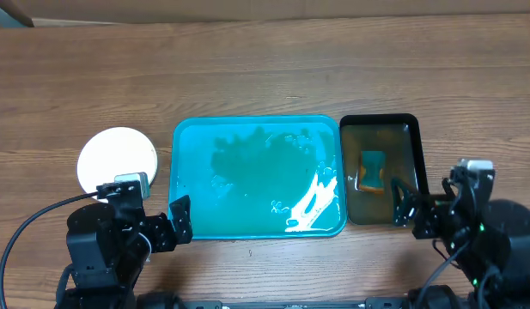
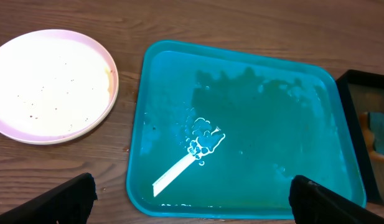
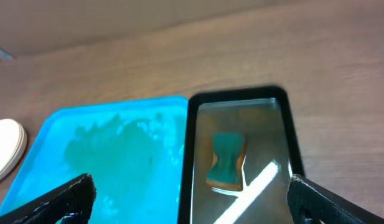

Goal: Clean dirty plates on tray and stack at the side

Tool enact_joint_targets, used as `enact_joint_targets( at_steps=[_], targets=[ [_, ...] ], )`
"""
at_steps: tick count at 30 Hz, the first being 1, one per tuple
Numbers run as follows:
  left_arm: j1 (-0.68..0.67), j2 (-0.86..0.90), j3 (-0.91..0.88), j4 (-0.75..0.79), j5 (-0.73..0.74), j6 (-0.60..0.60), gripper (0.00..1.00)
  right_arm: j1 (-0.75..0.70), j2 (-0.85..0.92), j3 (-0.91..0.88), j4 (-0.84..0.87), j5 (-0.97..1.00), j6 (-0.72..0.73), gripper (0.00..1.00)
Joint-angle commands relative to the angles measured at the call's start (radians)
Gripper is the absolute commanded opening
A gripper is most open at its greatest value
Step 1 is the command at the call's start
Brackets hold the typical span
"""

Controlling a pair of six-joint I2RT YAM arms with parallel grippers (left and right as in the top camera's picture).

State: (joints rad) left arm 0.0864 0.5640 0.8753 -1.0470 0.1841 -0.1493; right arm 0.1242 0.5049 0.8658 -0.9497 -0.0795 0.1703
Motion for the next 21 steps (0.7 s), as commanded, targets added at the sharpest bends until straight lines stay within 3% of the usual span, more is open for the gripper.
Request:
enact_joint_targets(
  at_steps=[1,11,21],
  targets=[
    [-0.002,0.003,-0.010,0.000,0.016,0.023,1.00,-0.002,-0.127,-0.069,0.055,0.027,-0.045,1.00],
    [-0.002,0.003,-0.010,0.000,0.016,0.023,1.00,-0.002,-0.455,-0.474,0.518,0.026,-0.047,1.00],
    [-0.002,0.003,-0.010,0.000,0.016,0.023,1.00,-0.025,-0.502,-0.815,1.105,0.027,-0.047,1.00]
  ],
)
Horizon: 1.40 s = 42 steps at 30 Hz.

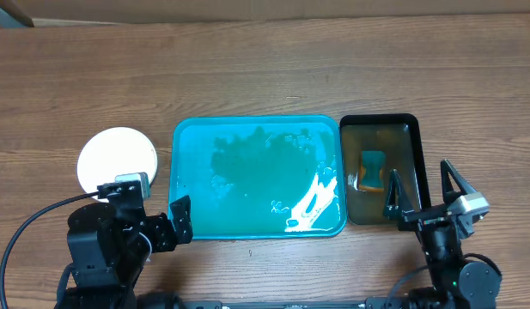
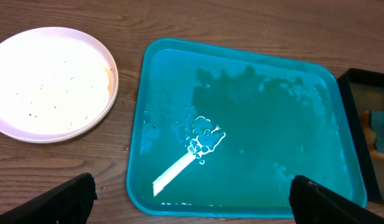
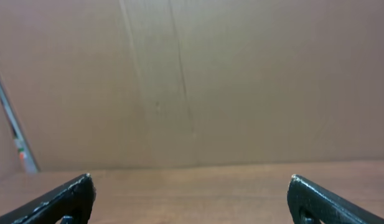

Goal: Clean dirty plates on tray and stack at the side

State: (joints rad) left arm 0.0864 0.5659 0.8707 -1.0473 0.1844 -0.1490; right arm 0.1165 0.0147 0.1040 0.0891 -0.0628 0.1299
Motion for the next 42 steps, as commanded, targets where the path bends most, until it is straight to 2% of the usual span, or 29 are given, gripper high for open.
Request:
enact_joint_targets(
  at_steps=[1,2,7,12,42],
  targets=[
    [-0.002,0.002,-0.005,0.001,0.015,0.022,1.00,-0.025,-0.012,-0.077,0.104,0.013,-0.006,1.00],
    [-0.002,0.002,-0.005,0.000,0.015,0.022,1.00,-0.032,-0.012,-0.098,0.137,0.014,-0.006,1.00],
    [-0.002,0.002,-0.005,0.000,0.015,0.022,1.00,-0.050,-0.012,-0.096,0.059,0.021,-0.007,1.00],
    [-0.002,0.002,-0.005,0.001,0.015,0.022,1.00,-0.050,-0.012,-0.096,-0.180,0.009,-0.002,1.00],
    [-0.002,0.002,-0.005,0.001,0.015,0.022,1.00,-0.050,-0.012,-0.096,-0.169,0.010,-0.003,1.00]
  ],
)
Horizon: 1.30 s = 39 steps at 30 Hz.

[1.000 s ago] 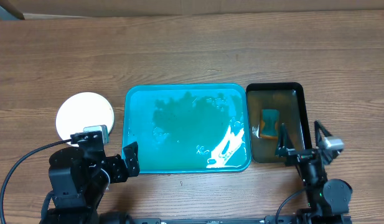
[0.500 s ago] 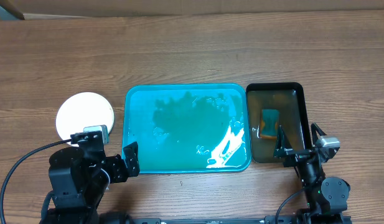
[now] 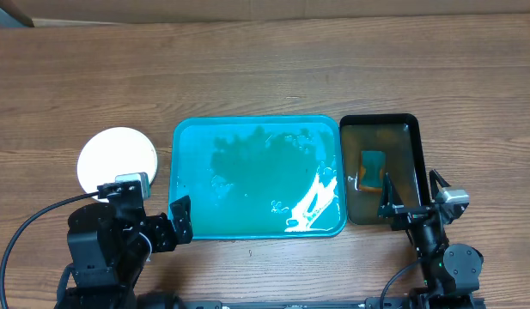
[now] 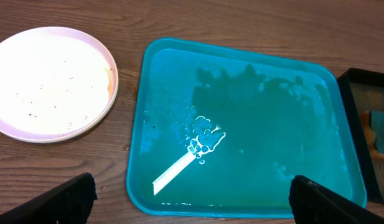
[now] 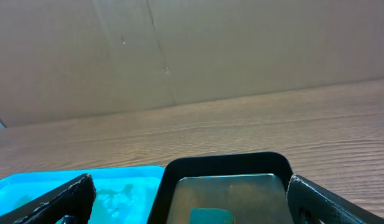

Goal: Clean dirty plates on tray and stack at the side

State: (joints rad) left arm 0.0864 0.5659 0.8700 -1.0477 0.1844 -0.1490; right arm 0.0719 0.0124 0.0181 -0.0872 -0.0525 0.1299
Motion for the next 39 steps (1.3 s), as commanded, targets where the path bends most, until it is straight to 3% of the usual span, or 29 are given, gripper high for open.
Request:
enact_joint_targets(
  at_steps=[1,10,15,28,37,39],
  targets=[
    [-0.002,0.002,-0.004,0.001,0.015,0.022,1.00,-0.005,-0.010,-0.010,0.007,-0.001,-0.003,1.00],
    [-0.004,-0.039,-0.008,-0.011,0.015,0.023,1.00,-0.005,-0.010,-0.010,0.007,-0.001,-0.003,1.00],
    [-0.054,-0.158,-0.119,0.081,-0.012,0.023,1.00,-0.005,-0.010,-0.010,0.007,-0.001,-0.003,1.00],
    [-0.087,-0.563,-0.653,0.623,-0.012,-0.103,1.00,-0.005,-0.010,-0.010,0.007,-0.001,-0.003,1.00],
    [-0.097,-0.563,-0.857,1.231,-0.025,0.083,1.00,-0.005,-0.010,-0.010,0.007,-0.001,-0.003,1.00],
    [-0.101,-0.563,-0.865,1.240,-0.027,0.135,1.00,-0.005,-0.010,-0.010,0.007,-0.001,-0.003,1.00]
  ],
)
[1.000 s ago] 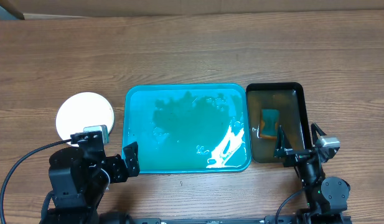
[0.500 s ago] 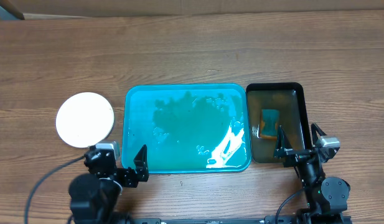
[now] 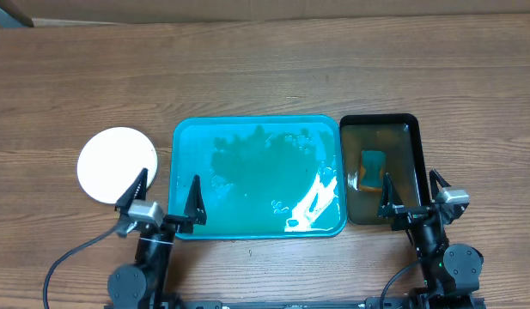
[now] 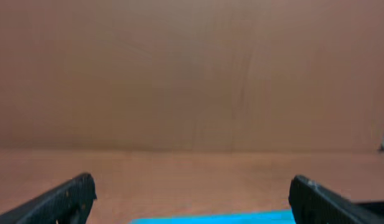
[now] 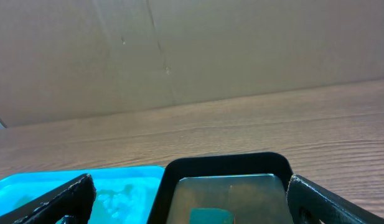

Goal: Clean dirty plates on tray and stack at the side

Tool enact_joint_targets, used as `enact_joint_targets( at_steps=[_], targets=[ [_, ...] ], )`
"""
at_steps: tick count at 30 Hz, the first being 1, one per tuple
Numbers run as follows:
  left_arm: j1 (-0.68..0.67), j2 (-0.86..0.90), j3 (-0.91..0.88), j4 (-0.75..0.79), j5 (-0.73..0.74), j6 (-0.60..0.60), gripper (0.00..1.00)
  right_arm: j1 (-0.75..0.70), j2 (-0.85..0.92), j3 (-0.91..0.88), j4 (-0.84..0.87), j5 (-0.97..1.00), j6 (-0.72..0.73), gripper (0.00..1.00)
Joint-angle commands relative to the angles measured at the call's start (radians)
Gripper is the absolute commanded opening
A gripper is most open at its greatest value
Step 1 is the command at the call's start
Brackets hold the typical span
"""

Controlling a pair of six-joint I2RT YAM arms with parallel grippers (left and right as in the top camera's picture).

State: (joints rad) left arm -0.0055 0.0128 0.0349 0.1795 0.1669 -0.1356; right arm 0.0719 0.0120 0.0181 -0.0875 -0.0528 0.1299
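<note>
A pale round plate [image 3: 117,165] lies on the wood left of the blue tray [image 3: 258,123]. The tray holds only water and foam. It shows as a blue strip [image 4: 210,219] in the left wrist view and as a wet corner [image 5: 117,190] in the right wrist view. My left gripper [image 3: 169,184] is open, low at the tray's near left corner, and faces the back wall [image 4: 192,199]. My right gripper [image 3: 411,190] is open and empty. It faces the black tub [image 5: 223,163] from the near side [image 5: 190,199].
The black tub [image 3: 380,120], right of the tray, holds murky water and a green-topped sponge [image 3: 372,167], whose edge [image 5: 210,216] also shows in the right wrist view. A brown cardboard wall [image 5: 192,56] stands behind the table. Bare wood runs along the back.
My left arm was raised at the front left, looking down on plate and tray. It now sits low at the table's near edge, pointing level at the wall, still open. The right arm is unchanged.
At first both arms were raised, each looking down, the right over the tub with the sponge. Then the right arm was low at the near edge, facing the wall, and afterwards tilted toward the tub. The left arm is now low too. Plate, tray and sponge lay unmoved.
</note>
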Motion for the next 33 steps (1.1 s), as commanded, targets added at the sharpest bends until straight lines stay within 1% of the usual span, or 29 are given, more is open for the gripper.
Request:
enact_joint_targets(
  at_steps=[1,7,33],
  targets=[
    [-0.010,-0.010,-0.030,-0.004,-0.010,0.137,1.00,-0.005,-0.009,-0.010,0.007,0.000,-0.003,1.00],
    [-0.010,-0.009,-0.030,-0.246,-0.019,0.136,1.00,-0.005,-0.009,-0.010,0.007,0.000,-0.003,1.00],
    [-0.010,-0.008,-0.030,-0.243,-0.021,0.136,1.00,-0.005,-0.009,-0.010,0.007,0.000,-0.003,1.00]
  ],
)
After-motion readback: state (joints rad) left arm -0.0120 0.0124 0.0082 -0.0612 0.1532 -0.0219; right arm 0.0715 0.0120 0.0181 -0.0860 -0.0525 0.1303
